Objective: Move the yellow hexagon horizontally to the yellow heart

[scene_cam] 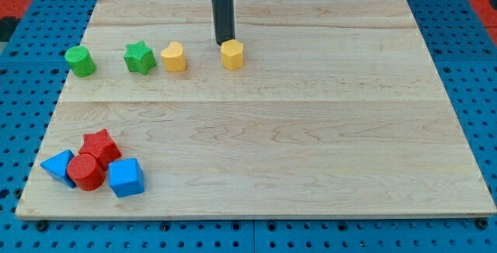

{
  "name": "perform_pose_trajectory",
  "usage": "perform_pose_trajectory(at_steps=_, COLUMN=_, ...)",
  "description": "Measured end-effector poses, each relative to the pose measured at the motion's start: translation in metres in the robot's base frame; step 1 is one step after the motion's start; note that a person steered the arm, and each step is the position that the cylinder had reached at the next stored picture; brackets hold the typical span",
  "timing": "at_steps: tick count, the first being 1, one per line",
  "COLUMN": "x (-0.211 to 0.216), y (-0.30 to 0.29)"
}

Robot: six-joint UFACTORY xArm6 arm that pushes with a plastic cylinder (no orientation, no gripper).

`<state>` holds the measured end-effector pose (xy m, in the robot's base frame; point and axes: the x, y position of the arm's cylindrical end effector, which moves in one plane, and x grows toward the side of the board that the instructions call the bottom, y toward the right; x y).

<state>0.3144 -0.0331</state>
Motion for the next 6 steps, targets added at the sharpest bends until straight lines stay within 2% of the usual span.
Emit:
perform_pose_trajectory(at_steps=2, x=-0.007, y=0.023)
perform_pose_trajectory(at_steps=3, x=-0.009, y=0.082)
perform_pose_trajectory(at_steps=4, x=-0.009, y=0.118)
perform_pose_trajectory(at_steps=6, x=-0.006, y=0.121)
